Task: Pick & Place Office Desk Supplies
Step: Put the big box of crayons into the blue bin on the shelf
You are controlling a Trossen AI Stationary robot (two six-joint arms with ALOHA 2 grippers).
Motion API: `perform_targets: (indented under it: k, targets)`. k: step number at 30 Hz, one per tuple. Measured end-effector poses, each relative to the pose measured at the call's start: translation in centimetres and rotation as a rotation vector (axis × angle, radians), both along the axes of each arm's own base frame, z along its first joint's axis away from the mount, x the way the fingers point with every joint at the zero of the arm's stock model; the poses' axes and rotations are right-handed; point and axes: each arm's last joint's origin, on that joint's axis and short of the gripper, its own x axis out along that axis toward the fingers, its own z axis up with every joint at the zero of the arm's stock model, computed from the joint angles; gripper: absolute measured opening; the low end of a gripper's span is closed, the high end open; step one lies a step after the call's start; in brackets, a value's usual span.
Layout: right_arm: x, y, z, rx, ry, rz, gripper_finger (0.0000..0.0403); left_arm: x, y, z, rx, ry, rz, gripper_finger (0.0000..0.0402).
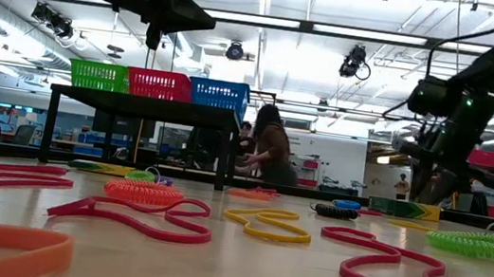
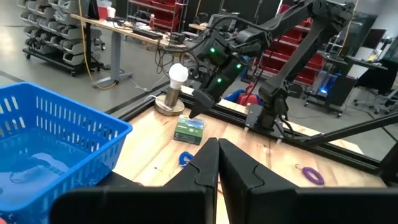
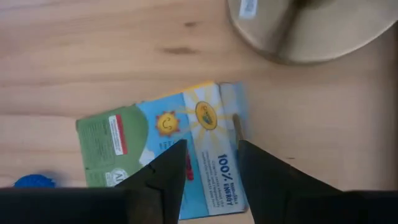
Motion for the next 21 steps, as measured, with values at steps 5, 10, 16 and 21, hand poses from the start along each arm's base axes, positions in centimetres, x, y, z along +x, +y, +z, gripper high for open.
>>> perform_targets:
  k: [5, 10, 16, 21]
  targets:
    - [-0.5, 0.4, -1.2, -0.009, -0.003, -0.009, 0.0137, 0.0, 0.0, 0.0, 0.017, 0.007, -0.001, 0.0016]
    - [-0.6, 0.6, -1.4, -0.007, 0.003, -0.01, 0.0094, 0.0, 0.0, 0.0, 0.022, 0.008, -0.003, 0.0016]
    - [-0.3, 0.7, -1.3, 0.046, -0.081, 0.001, 0.0026, 0.0, 0.0, 0.0, 0.021, 0.009, 0.003, 0.0016]
    - [-0.3, 1.2, -0.8, 0.086, -0.142, -0.055, 0.0006, 0.0, 0.0, -0.1, 0.021, 0.014, 0.003, 0.0016]
